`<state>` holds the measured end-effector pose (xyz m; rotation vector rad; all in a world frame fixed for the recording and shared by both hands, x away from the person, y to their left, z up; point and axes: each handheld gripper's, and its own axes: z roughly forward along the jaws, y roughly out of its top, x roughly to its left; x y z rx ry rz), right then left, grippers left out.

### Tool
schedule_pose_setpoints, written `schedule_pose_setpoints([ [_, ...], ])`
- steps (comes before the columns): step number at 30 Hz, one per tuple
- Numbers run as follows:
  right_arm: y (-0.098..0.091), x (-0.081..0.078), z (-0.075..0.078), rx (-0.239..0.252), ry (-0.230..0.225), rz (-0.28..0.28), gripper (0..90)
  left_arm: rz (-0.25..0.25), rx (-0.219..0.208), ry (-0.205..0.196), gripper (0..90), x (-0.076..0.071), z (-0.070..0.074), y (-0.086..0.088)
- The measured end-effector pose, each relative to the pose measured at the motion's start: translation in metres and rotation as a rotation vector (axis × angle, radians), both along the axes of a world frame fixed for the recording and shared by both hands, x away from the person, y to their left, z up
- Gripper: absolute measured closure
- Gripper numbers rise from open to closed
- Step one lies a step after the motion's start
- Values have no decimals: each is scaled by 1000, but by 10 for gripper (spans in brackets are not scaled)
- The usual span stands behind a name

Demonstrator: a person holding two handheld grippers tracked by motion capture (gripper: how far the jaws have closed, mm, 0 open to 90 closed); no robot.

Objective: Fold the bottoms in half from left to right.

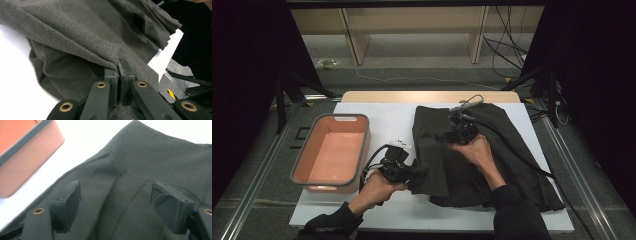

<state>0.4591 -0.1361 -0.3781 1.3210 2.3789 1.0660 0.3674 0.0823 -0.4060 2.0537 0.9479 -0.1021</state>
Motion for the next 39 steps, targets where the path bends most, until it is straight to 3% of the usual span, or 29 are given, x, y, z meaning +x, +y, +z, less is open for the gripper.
schedule_pose_setpoints([
  [9, 12, 6, 5, 3, 20, 27, 253, -44, -2, -36, 866, 2, 10, -25],
  [17, 27, 11, 6, -14, 34, 57, 256, -60, -1, -48, 865, 1, 15, -34],
  [21, 34, 14, 3, -48, 41, 66, 270, -70, -11, -56, 865, -1, 20, -37],
  [32, 41, 23, -1, -83, 75, 69, 367, -90, -21, -68, 864, -4, 25, -43],
  [39, 43, 29, -5, -102, 106, 65, 513, -101, -26, -75, 864, -7, 28, -49],
])
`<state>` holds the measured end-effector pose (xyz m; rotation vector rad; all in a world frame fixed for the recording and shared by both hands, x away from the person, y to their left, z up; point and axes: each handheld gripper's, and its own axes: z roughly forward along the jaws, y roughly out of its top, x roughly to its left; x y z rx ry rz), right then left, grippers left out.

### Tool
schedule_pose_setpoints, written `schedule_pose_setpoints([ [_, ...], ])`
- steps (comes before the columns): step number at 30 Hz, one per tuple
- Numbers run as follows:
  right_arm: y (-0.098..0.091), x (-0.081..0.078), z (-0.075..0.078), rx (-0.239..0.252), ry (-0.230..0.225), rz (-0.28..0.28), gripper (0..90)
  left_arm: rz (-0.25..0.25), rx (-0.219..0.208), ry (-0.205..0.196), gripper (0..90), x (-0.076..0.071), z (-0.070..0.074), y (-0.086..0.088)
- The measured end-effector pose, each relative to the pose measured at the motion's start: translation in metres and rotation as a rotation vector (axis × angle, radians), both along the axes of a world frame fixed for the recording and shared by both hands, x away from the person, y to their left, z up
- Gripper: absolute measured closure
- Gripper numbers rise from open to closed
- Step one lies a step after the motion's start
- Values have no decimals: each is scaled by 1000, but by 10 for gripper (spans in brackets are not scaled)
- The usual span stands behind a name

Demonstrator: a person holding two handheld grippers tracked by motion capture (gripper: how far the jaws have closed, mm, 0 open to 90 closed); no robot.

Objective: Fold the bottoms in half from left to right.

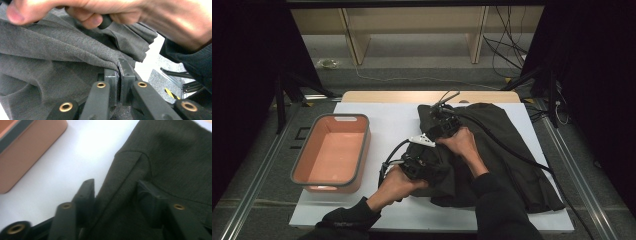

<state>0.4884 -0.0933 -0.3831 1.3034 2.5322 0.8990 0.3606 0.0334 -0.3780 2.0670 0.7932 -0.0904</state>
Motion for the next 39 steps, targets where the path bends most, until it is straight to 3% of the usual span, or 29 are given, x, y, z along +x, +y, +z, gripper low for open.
schedule_pose_setpoints([
  [7, -1, -1, 1, -47, -4, -20, 868, -9, -9, -5, 864, -1, 2, -4],
  [20, -40, -7, 39, -11, -72, -77, 882, -65, -82, -14, 860, 5, 26, -26],
  [29, -82, -10, 49, 34, -74, -137, 883, -99, -121, -11, 859, 10, 36, -61],
  [39, -125, -14, 54, 43, -87, -210, 884, -123, -127, 5, 856, 14, 37, -93],
])
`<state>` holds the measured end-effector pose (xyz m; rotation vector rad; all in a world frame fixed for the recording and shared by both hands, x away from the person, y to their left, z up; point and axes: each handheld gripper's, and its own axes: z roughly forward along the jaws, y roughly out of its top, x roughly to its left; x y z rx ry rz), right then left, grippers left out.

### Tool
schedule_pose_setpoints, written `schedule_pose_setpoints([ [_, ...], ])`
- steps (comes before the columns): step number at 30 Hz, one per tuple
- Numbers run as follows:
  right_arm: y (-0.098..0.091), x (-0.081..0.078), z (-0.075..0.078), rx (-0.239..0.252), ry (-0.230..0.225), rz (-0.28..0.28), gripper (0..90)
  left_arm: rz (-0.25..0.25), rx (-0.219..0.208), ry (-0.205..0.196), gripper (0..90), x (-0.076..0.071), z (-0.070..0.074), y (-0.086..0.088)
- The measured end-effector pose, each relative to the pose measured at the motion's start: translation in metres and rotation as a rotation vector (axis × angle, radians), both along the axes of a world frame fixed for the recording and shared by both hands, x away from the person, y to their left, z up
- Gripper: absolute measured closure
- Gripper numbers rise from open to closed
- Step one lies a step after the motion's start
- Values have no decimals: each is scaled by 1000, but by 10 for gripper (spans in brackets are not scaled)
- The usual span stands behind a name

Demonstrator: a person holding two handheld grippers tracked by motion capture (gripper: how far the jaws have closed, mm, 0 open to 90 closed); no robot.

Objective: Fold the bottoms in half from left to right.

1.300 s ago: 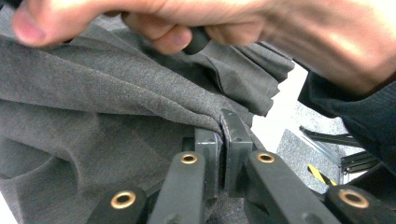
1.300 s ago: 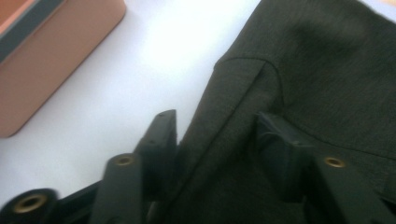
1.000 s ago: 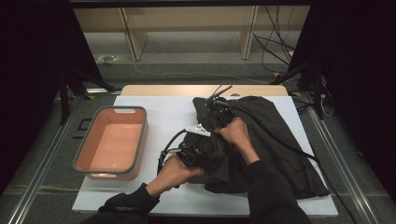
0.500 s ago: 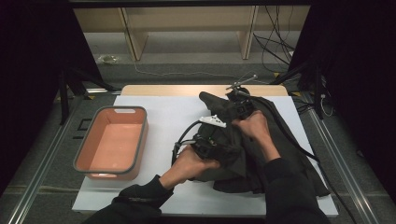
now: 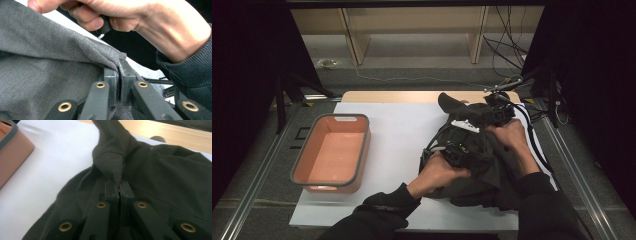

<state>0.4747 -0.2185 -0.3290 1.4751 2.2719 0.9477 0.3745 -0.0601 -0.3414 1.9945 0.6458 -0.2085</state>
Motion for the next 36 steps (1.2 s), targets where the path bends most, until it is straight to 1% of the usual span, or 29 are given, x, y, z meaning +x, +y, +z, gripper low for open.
schedule_pose_setpoints([
  [1, -4, 0, 0, 0, -2, -8, 884, 2, -6, 6, 857, 0, 0, -3],
  [6, -22, -1, 3, 0, -7, -46, 884, -7, -7, 7, 854, 2, 1, -17],
  [7, -22, -1, 3, 0, -7, -46, 884, -7, -7, 7, 854, 2, 1, -17],
  [10, -36, -2, 3, 5, -10, -74, 884, -9, -10, 11, 851, 4, 0, -26],
  [11, -39, -2, 3, 4, -12, -80, 884, -9, -10, 11, 850, 4, 0, -26],
  [12, -42, -2, 3, 3, -10, -89, 884, -7, -10, 12, 850, 4, -1, -30],
  [21, -64, -3, -3, -6, -8, -134, 884, -13, 6, 30, 845, 5, -9, -47],
  [27, -81, -4, -5, -10, 0, -170, 884, -9, 8, 43, 840, 7, -14, -58],
  [31, -92, -5, -7, -4, 8, -194, 883, -8, 14, 51, 835, 6, -17, -64],
  [35, -102, -7, -11, 0, 14, -214, 883, -20, 25, 57, 820, 6, -21, -70],
  [36, -104, -7, -13, 1, 17, -217, 883, -18, 31, 63, 822, 5, -25, -74],
])
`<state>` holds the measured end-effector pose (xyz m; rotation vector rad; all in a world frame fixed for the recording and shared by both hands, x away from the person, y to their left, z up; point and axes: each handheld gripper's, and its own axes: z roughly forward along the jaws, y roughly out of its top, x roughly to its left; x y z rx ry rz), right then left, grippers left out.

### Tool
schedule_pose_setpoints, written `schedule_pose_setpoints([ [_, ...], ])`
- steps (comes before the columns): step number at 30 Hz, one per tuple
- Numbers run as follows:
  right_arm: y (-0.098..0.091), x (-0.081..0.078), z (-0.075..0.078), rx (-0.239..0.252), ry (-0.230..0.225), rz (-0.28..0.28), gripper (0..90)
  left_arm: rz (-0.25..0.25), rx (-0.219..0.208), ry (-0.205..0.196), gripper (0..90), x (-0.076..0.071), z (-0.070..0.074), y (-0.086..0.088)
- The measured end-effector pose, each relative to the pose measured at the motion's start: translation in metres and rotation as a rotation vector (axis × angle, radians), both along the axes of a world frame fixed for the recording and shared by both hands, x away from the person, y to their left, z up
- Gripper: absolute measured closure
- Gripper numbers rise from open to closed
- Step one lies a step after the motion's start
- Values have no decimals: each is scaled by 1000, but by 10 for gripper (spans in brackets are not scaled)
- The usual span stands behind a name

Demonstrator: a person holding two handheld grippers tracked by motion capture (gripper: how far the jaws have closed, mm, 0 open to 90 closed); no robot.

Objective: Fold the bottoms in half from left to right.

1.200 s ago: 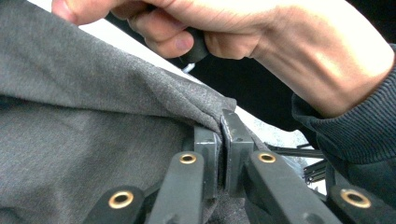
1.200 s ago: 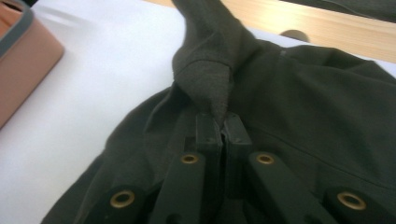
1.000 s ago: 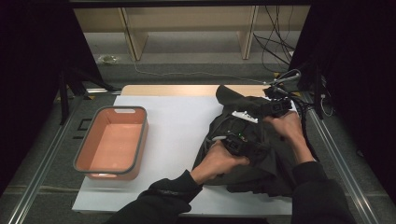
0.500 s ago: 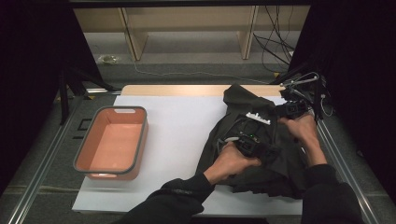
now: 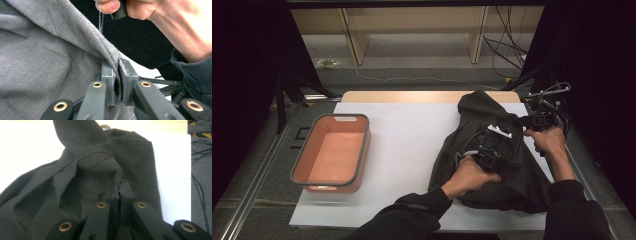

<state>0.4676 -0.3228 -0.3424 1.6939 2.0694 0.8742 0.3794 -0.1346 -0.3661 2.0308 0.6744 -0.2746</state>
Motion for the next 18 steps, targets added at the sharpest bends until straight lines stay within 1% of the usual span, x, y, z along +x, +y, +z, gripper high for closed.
schedule_pose_setpoints([
  [4, -8, -2, -8, 2, 10, -16, 882, -5, 9, 14, 820, -2, -7, -9],
  [7, -13, -2, -10, 3, 14, -22, 881, -16, 10, 19, 787, -4, -9, -13],
  [8, -13, -2, -11, 2, 15, -25, 881, -45, 14, 22, 773, -7, -11, -16],
  [9, -14, -2, -12, 1, 15, -25, 880, -61, 19, 26, 754, -8, -11, -17],
  [10, -15, -2, -13, 3, 20, -25, 880, -66, 15, 31, 727, -10, -10, -17],
  [13, -18, -3, -18, -2, 26, -29, 879, -89, -2, 25, 653, -15, -5, -12],
  [15, -21, -4, -20, 0, 34, -33, 877, -104, 12, 6, 593, -17, -1, -5],
  [16, -23, -4, -22, -1, 40, -33, 876, -102, 15, 1, 568, -17, 1, 0],
  [17, -25, -5, -23, -5, 44, -35, 876, -102, 15, 1, 563, -17, 1, 0],
  [18, -27, -5, -25, -9, 52, -39, 876, -94, 23, -13, 554, -16, 2, 14],
])
